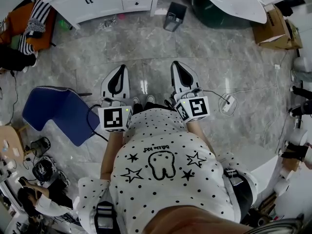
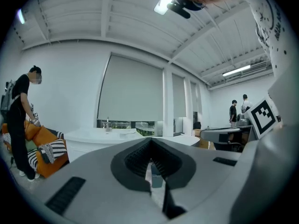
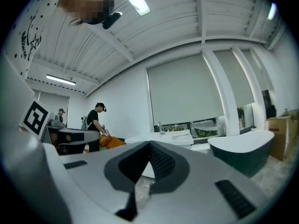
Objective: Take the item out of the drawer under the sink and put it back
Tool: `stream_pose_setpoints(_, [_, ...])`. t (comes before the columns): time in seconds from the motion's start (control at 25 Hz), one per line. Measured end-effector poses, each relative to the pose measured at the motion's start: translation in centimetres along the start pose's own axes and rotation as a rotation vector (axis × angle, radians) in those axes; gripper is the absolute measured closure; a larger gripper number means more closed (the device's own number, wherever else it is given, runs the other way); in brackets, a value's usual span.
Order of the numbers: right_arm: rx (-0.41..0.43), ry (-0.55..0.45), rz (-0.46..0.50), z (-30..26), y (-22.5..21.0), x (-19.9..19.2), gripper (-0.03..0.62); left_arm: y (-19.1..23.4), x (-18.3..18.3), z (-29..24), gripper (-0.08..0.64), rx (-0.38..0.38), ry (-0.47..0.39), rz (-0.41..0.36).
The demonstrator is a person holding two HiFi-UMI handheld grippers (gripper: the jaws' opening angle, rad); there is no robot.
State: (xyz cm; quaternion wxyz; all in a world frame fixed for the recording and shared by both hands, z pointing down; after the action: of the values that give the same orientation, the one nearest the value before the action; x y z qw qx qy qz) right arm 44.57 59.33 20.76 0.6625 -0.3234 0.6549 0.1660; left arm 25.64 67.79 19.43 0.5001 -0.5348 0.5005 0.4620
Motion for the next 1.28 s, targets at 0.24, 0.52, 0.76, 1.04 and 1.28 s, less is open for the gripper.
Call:
stream_pose_setpoints(0.24, [0.066, 0.001, 0.005, -0.1, -0.9, -0.2, 0.58, -1.6, 0.4, -1.2, 0.565, 0.003, -0.028, -0.008])
stream_pose_setpoints(0.52, [0.055, 0.017, -0.02, -1.6, -2.0, -0.4, 0.58, -1.9, 0.0, -3.0, 0.565, -0.015, -0.016, 0.005])
stream_pose_setpoints(0.76, [0.026, 0.024, -0.032, -6.5, -2.1, -0.7, 0.58, 2.4, -1.0, -6.7, 0.565, -0.04, -0.005, 0.038])
stream_pose_setpoints(1.04, [-0.017, -0.007, -0.034, -14.4, -1.2, 1.1, 0.58, 9.6, 0.0, -11.8, 0.565, -0.044, -0.014, 0.025])
stream_pose_setpoints(1.28, [-0.034, -0.038, -0.03, -19.7, -0.3, 1.1, 0.58, 13.9, -0.4, -15.7, 0.565, -0.08, -0.021, -0.005])
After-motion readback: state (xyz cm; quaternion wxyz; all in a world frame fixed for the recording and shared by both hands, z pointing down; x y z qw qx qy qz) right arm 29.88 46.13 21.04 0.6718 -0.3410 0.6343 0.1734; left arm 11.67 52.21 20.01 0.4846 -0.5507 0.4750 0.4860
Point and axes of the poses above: the fingertips, and each gripper's own axes: z backward along the fingers, y to its left, x out of its top, the point moved 5 cm from there along z, backward along the fingers, and after that the axes turned 7 degrees about -z, right-handed, at the moved point
